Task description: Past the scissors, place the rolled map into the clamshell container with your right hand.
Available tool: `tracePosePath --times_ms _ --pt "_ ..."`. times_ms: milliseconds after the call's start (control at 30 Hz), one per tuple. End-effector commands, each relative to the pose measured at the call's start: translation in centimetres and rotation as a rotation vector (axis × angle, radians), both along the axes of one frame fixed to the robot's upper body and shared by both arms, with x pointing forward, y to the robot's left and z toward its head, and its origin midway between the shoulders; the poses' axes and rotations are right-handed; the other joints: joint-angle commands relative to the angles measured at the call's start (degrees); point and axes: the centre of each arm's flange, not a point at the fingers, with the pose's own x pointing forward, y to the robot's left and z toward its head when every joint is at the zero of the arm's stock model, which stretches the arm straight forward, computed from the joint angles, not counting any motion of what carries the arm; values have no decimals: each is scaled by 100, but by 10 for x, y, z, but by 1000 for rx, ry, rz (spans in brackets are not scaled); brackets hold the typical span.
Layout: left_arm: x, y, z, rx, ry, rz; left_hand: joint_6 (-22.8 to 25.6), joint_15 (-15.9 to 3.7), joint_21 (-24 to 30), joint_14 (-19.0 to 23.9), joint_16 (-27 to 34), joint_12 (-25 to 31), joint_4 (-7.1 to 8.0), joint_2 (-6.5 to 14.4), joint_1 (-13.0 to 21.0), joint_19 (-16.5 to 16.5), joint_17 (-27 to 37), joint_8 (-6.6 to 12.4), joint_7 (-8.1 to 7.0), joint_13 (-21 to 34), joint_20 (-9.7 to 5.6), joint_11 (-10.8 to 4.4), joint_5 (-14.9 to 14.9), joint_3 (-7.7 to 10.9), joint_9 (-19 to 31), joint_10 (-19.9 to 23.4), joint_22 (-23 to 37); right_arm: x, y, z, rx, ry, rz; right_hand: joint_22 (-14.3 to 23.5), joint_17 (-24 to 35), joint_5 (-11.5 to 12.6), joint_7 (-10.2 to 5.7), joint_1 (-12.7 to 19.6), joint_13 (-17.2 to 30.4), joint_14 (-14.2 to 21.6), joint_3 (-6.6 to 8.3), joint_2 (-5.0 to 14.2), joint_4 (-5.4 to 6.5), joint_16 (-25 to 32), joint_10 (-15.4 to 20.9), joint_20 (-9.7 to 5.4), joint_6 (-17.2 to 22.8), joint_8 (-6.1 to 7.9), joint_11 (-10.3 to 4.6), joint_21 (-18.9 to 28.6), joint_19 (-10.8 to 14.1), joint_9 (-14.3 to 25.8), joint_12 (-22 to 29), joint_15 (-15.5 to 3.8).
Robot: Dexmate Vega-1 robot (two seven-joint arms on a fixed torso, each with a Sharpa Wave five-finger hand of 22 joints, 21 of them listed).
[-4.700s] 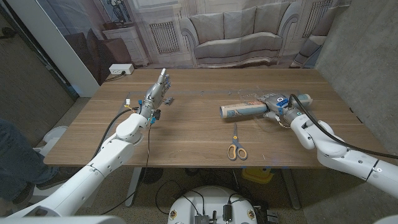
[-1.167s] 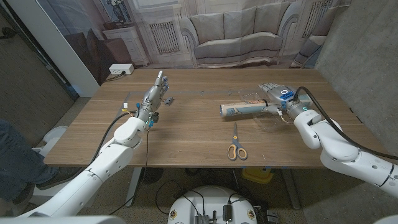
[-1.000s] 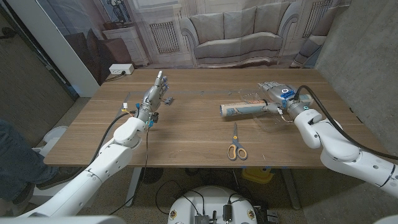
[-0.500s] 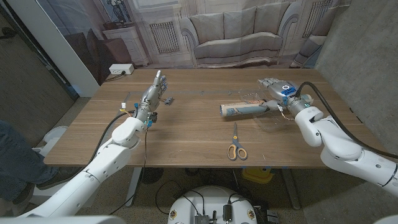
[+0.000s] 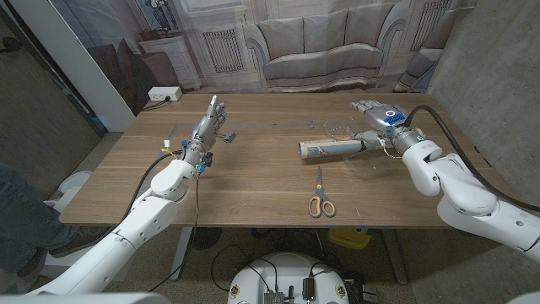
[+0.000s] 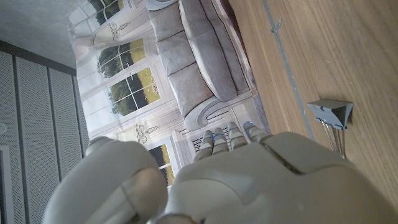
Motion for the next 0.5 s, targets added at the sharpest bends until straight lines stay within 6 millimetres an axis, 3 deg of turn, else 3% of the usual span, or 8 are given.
tracePosePath --times_ms 33,500 --pt "1 -1 2 4 1 -11 44 -12 6 -34 37 5 4 36 31 -8 19 12 17 31 -45 14 5 -46 16 35 34 -9 0 11 7 -41 7 2 17 38 1 -46 18 37 -8 5 30 29 4 -247 57 49 -15 37 10 -2 30 -146" --pt "-1 0 2 7 6 -5 57 -17 10 -29 37 2 5 41 34 -4 19 11 19 31 -73 20 4 -58 15 38 34 -7 2 11 12 -56 18 1 15 35 9 -102 18 47 -29 19 58 30 14 -214 101 54 -21 38 5 -4 38 -151"
